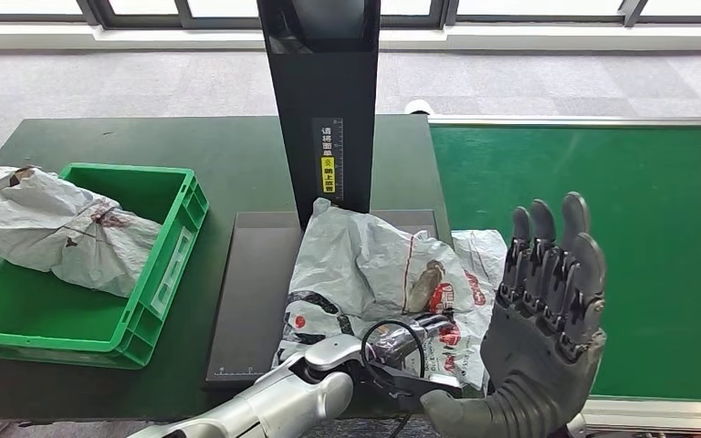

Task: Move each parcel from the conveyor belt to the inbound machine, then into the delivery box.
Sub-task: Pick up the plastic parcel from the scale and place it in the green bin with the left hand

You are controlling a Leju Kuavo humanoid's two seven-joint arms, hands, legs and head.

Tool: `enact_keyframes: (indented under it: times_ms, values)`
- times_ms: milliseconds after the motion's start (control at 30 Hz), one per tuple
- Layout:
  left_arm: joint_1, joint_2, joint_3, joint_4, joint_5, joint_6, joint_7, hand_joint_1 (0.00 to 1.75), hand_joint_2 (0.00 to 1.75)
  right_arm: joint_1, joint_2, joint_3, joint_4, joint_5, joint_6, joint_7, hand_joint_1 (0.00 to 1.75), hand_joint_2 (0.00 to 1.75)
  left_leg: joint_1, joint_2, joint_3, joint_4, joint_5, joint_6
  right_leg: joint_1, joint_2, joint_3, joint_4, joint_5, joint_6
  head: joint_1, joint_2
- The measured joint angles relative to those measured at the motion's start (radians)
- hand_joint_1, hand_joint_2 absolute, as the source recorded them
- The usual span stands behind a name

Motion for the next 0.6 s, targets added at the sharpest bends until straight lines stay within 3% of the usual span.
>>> enact_keyframes:
  times_ms: [33, 67, 167, 200, 333, 500, 600]
  values:
    - [-0.001, -0.001, 0.000, 0.003, 0.000, 0.000, 0.000, 0.00, 1.75, 0.000, 0.000, 0.000, 0.001, 0.000, 0.000, 0.000, 0.00, 1.75, 0.000, 0.000, 0.000, 0.000, 0.000, 0.000, 0.000, 0.000, 0.000, 0.000, 0.000, 0.000, 0.000, 0.000]
    - [-0.002, -0.001, 0.000, 0.005, 0.000, 0.000, 0.000, 0.17, 1.75, 0.000, -0.001, 0.000, 0.001, 0.000, 0.001, 0.000, 0.00, 1.75, 0.000, 0.000, 0.000, 0.000, 0.000, 0.000, 0.000, 0.000, 0.000, 0.000, 0.000, 0.000, 0.000, 0.000]
    - [-0.003, -0.002, 0.000, 0.011, 0.000, 0.001, 0.007, 1.47, 1.75, -0.001, -0.002, 0.000, 0.002, 0.000, 0.008, 0.000, 0.00, 1.75, 0.000, 0.000, 0.000, 0.000, 0.000, 0.000, 0.000, 0.000, 0.000, 0.000, 0.000, 0.000, 0.000, 0.000]
    - [-0.003, -0.002, 0.000, 0.012, 0.000, 0.003, 0.010, 1.75, 1.75, -0.001, -0.002, 0.000, 0.002, 0.000, 0.010, 0.001, 0.00, 1.75, 0.000, 0.000, 0.000, 0.000, 0.000, 0.000, 0.000, 0.000, 0.000, 0.000, 0.000, 0.000, 0.000, 0.000]
    - [-0.010, 0.001, 0.000, 0.012, 0.001, 0.061, 0.029, 1.75, 1.75, -0.002, -0.002, 0.002, 0.005, 0.000, 0.018, 0.004, 0.00, 1.75, 0.000, 0.000, 0.000, 0.000, 0.000, 0.000, 0.000, 0.000, 0.000, 0.000, 0.000, 0.000, 0.000, 0.000]
    - [-0.007, 0.021, 0.026, -0.030, -0.001, 0.246, 0.039, 1.75, 1.75, 0.000, -0.002, 0.003, 0.005, 0.007, 0.037, 0.018, 0.00, 1.75, 0.000, -0.001, 0.000, 0.000, 0.000, 0.000, 0.000, -0.001, 0.000, 0.000, 0.000, 0.000, 0.000, 0.000]
    - [0.012, 0.037, 0.058, -0.073, 0.004, 0.307, 0.028, 1.75, 1.75, -0.001, -0.002, 0.003, 0.005, 0.010, 0.050, 0.025, 0.00, 1.75, 0.000, -0.002, -0.001, 0.000, 0.001, 0.000, 0.000, -0.001, 0.000, 0.000, 0.000, 0.000, 0.000, 0.000]
